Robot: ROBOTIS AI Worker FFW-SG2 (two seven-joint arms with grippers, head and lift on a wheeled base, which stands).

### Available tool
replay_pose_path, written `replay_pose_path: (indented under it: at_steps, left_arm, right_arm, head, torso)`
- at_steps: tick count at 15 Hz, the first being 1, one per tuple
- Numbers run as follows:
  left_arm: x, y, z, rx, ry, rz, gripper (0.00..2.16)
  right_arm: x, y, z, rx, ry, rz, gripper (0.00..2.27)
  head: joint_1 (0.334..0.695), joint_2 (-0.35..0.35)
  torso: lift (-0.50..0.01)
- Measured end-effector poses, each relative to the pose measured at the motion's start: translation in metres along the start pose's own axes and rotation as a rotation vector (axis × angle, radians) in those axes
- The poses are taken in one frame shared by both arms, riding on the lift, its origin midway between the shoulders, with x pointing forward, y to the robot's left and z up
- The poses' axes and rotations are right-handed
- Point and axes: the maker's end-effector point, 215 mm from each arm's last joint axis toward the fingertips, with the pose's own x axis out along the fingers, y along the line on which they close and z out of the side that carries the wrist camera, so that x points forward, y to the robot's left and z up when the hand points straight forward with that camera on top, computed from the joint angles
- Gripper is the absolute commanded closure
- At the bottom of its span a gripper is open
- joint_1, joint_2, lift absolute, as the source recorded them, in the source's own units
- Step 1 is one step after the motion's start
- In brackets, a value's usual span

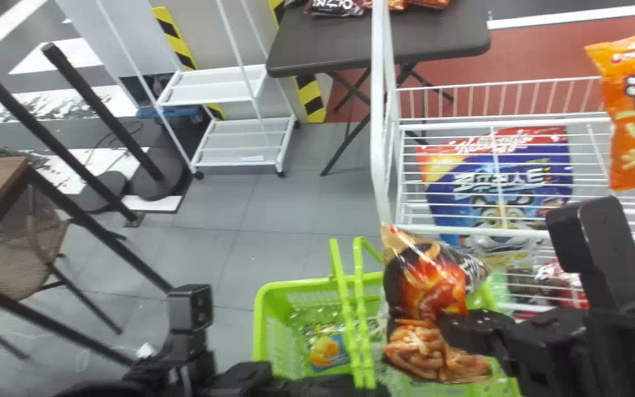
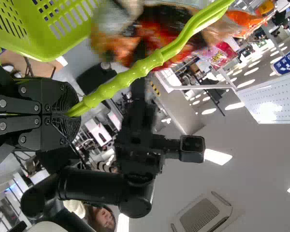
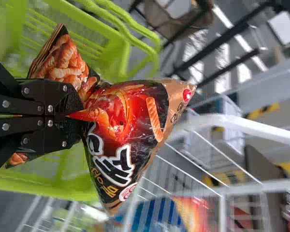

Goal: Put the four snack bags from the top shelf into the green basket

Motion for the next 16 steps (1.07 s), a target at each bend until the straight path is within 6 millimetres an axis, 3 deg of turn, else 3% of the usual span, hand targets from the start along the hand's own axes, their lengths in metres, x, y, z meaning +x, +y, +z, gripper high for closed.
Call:
replay_pose_path:
  at_steps: [1, 2, 3, 4, 9, 11, 12, 13, 16]
  left_arm:
    - [0.000, 0.000, 0.000, 0.000, 0.000, 0.000, 2.15]
    - [0.000, 0.000, 0.000, 0.000, -0.001, 0.000, 2.15]
    - [0.000, 0.000, 0.001, 0.001, -0.001, -0.001, 2.15]
    - [0.001, 0.000, 0.001, 0.001, -0.001, -0.003, 2.15]
    - [0.003, -0.001, 0.000, -0.001, 0.000, -0.008, 2.15]
    - [0.003, -0.001, 0.000, -0.002, 0.000, -0.007, 2.15]
    - [0.002, -0.001, 0.000, -0.002, -0.001, -0.007, 2.15]
    - [0.001, -0.002, 0.000, -0.001, -0.003, -0.007, 2.15]
    - [-0.001, -0.002, 0.000, -0.002, -0.004, -0.006, 2.15]
  right_arm:
    - [0.003, 0.004, -0.008, -0.012, 0.027, 0.006, 1.99]
    - [0.005, 0.006, -0.012, -0.025, 0.042, 0.009, 1.33]
    - [0.007, 0.005, -0.016, -0.038, 0.058, 0.009, 0.12]
    - [0.009, 0.003, -0.019, -0.046, 0.071, 0.006, 0.00]
    - [0.012, 0.003, -0.025, -0.019, 0.092, 0.057, 0.05]
    - [0.006, -0.011, -0.018, 0.009, 0.072, 0.049, 0.06]
    - [0.000, -0.033, -0.005, 0.025, 0.028, 0.004, 0.06]
    - [-0.008, -0.065, 0.018, 0.033, -0.048, -0.069, 0.06]
    - [-0.040, -0.169, 0.081, 0.027, -0.228, -0.307, 0.06]
  head:
    - [0.695, 0.350]
    - [0.695, 0.350]
    - [0.695, 0.350]
    - [0.695, 0.350]
    - [0.695, 0.350]
    - [0.695, 0.350]
    - [0.695, 0.329]
    - [0.695, 0.228]
    - [0.695, 0.069]
  torso:
    - [-0.004]
    - [-0.004]
    - [-0.004]
    - [-0.004]
    - [-0.004]
    - [-0.004]
    - [-0.004]
    - [-0.004]
    - [-0.004]
